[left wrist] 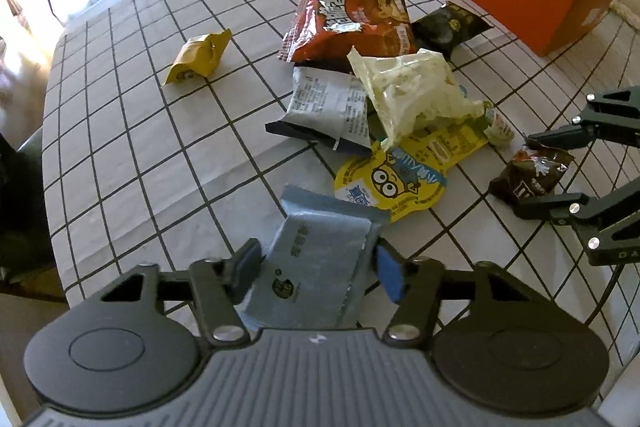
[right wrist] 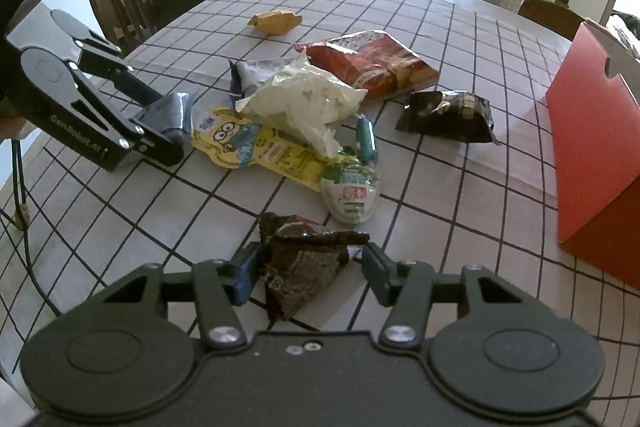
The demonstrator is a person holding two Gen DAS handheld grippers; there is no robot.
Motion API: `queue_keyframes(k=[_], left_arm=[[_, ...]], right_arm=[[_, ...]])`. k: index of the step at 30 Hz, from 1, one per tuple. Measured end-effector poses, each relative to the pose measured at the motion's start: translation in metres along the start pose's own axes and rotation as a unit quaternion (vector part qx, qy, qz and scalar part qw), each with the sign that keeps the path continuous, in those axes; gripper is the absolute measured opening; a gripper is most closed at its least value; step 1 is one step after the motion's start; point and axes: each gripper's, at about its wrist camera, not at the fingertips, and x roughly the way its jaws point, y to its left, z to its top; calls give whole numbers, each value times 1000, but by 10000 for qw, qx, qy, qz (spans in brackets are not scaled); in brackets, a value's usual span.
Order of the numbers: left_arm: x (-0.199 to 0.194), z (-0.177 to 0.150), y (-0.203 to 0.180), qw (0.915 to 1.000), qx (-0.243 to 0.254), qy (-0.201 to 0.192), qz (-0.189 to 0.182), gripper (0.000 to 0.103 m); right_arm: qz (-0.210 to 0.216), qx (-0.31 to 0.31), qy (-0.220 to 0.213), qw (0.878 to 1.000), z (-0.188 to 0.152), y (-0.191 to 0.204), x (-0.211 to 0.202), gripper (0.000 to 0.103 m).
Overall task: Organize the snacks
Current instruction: 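Grasp the blue-grey packet with the left tool while the right tool grasps the dark chocolate packet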
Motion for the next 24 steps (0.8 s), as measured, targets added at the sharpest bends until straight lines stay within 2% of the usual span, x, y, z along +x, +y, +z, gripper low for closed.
queue_keyframes(k=[2,4,14,18,24], left_arm=[[-1,-1,-1,10000,-49,-26,41,49],[-2,-2,-3,9999,-140,-20,68,49],[-12,-7,-6,9964,-846,-72,11,49],[-22,-6,-12,9948,-1011,-138,-45,49],[-40,2,-26,9930,-1137,-304,-112,49]], right_arm=[[-10,23,-16,10000,-1,-1,-1,49],[13,73,-33,10000,-1,-1,-2,44],[-17,324,-150,9994,-8,-10,-15,39],[-2,446,-268,9986,-9,-18,-27,35],[87,624,-505,9967,-10,-32,-49,33]])
